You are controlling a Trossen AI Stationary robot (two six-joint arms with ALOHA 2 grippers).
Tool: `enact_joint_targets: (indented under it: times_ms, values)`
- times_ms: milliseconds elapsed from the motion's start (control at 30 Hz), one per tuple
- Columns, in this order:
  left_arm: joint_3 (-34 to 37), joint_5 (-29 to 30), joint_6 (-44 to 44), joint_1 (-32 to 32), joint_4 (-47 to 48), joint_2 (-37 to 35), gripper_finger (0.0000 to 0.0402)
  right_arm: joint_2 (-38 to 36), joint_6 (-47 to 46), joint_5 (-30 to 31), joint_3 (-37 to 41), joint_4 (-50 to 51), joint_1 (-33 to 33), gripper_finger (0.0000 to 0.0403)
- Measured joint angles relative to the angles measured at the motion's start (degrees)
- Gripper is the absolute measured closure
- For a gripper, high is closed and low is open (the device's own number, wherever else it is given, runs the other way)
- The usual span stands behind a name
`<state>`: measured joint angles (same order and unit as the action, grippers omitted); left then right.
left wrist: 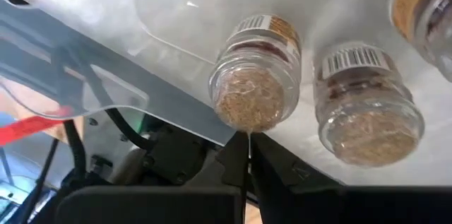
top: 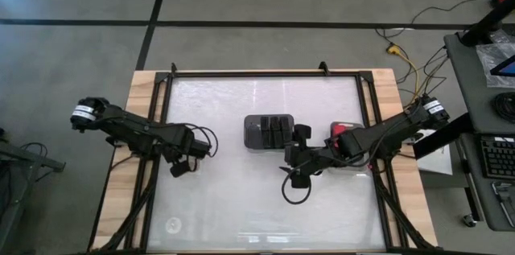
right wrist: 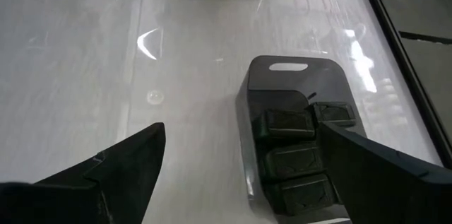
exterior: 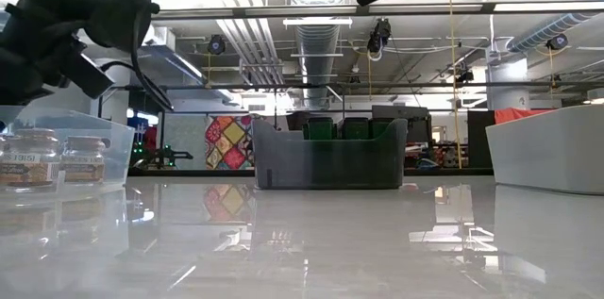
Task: Sort spices by type
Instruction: Put the brown spice bottle into the transparent bin, then return to Home Position
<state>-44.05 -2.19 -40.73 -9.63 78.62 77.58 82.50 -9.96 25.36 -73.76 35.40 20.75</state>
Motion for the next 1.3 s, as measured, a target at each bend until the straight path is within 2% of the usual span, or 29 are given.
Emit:
enact_joint_targets:
  times_ms: [467, 733, 800, 933, 1033, 1133, 1300]
  values:
    - [0.00, 3.19, 2.88, 0.00, -2.51, -0.30, 0.0400, 0.00, 0.12, 0.07, 0.00, 0.00, 0.00, 0.0044]
    - [-0.20, 1.77, 2.19, -0.02, 1.19, -3.02, 0.0400, 0.04, 1.99, 0.18, 0.07, -0.54, -0.10, 0.0044]
    - [-0.93, -0.22, 2.40, -0.02, 1.48, -4.18, 0.0400, 0.37, 2.85, 0.26, 0.75, -2.02, -0.33, 0.0044]
    - [-3.58, 0.85, 5.37, -0.07, 0.99, -6.83, 0.0400, 1.57, 6.72, 0.17, 4.24, -9.84, -2.00, 0.0044]
    - [-5.62, 4.99, 9.22, -0.07, -3.49, -9.10, 0.0400, 2.55, 11.29, -0.32, 7.59, -19.13, -4.65, 0.0044]
    - [-6.30, 8.72, 13.68, -0.05, -11.84, -11.68, 0.0400, 2.89, 15.17, -3.92, 10.11, -26.35, -8.35, 0.0050]
    - [-2.00, 12.70, 23.13, 0.00, -36.27, -15.88, 0.0401, 1.10, 18.96, -15.01, 12.73, -35.44, -16.16, 0.0083]
